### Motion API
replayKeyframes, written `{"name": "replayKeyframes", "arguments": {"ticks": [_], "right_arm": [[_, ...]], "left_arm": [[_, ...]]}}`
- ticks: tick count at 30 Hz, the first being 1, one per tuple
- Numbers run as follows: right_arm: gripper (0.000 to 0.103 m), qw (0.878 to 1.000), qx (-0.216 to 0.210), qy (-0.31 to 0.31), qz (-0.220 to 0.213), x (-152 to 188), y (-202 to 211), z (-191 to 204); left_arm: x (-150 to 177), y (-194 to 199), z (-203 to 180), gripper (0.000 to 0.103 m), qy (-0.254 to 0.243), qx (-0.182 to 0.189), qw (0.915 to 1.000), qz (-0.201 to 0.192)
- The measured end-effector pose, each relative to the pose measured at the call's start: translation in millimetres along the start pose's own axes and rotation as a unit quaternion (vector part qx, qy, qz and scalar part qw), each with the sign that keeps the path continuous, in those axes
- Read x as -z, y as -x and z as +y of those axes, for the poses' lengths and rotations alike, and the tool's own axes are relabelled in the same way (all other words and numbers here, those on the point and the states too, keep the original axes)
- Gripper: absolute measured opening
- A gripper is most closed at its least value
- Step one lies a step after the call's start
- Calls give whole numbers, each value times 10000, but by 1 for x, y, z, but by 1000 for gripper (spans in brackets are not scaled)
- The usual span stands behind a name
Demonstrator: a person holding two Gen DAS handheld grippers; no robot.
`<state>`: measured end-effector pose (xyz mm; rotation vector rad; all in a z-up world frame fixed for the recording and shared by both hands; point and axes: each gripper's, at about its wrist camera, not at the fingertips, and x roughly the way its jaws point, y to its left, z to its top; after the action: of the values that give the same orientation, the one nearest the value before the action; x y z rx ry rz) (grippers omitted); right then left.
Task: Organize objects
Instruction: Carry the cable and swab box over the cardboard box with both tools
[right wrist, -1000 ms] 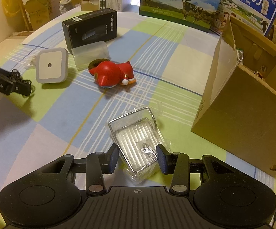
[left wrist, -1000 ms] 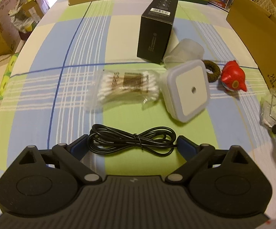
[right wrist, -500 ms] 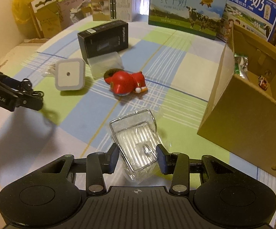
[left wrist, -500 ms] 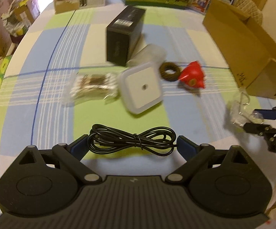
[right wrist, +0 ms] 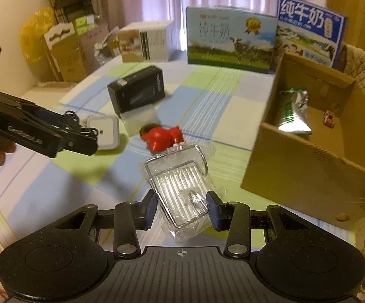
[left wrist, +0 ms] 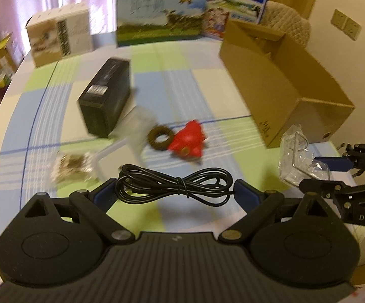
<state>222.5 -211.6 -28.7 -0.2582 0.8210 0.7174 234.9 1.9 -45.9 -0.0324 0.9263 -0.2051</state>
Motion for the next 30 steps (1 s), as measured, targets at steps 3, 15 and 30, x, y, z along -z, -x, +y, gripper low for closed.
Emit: {"name": "replayKeyframes", "arguments": {"ticks": [3, 15, 30], "right_arm": [[39, 9998, -17, -112, -181, -2, 19, -7], [39, 9934, 403, -509, -941, -21, 81, -58], [39, 9845, 816, -1048, -1143, -39, 80, -152]], "left_arm": [[-10, 5, -14, 95, -128, 94, 9998, -98], [-59, 7, -78, 95, -603, 479, 9955, -544], [-121, -37, -157, 95, -1244, 925, 9853, -716]]}}
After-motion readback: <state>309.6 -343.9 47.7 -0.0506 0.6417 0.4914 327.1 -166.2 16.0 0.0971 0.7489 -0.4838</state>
